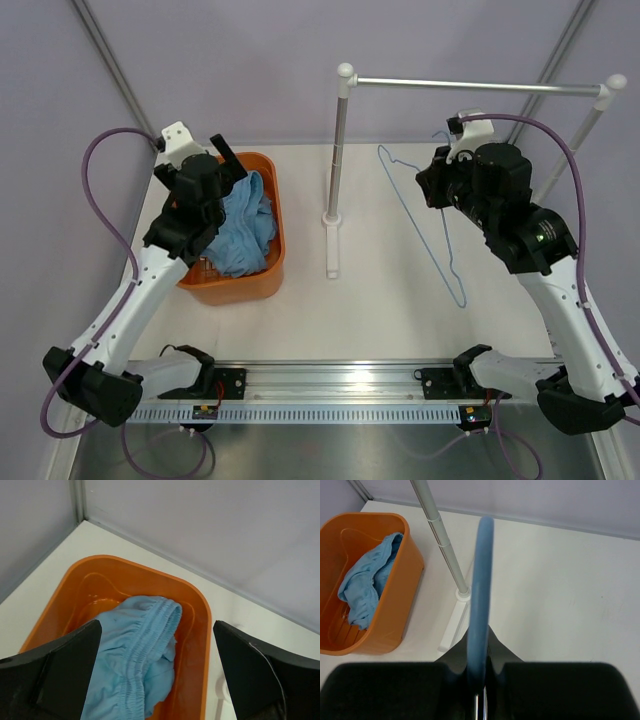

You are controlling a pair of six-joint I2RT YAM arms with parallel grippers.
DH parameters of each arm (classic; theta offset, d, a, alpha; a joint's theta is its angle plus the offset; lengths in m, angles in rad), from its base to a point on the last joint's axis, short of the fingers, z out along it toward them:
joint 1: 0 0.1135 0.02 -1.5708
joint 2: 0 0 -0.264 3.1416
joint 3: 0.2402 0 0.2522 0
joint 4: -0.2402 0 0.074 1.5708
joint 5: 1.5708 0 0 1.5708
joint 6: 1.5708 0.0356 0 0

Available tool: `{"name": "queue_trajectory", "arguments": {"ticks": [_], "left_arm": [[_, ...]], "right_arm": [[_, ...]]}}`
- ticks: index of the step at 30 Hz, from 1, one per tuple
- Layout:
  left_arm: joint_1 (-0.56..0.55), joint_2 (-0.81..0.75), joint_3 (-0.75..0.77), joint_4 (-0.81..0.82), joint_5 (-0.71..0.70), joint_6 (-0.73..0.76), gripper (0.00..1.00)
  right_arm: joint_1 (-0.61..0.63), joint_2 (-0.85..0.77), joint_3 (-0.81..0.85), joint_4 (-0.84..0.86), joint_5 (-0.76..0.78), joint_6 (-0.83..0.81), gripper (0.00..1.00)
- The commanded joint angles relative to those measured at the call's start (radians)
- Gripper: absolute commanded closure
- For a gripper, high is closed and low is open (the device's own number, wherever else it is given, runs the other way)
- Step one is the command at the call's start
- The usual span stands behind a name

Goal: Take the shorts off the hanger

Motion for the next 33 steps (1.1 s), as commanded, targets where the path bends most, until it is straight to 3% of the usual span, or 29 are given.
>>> {"name": "queue_trajectory", "arguments": {"ticks": [1, 10, 33], "left_arm": [[0.001, -0.075, -0.015, 0.026, 0.115, -0.087, 0.01], [-0.005, -0.209, -0.083, 0.001, 0.287, -0.153, 0.01], [-0.01, -0.312, -0.106, -0.029, 0.316, -0.107, 0.01]], "right_arm": [[0.0, 0.043, 0.076, 0.038, 0.02, -0.035, 1.0], [0.0, 0.172, 0.228, 0.056, 0.077, -0.021, 1.0], [-0.001, 0.595, 0.69, -0.065, 0.161, -0.033, 1.0]]}}
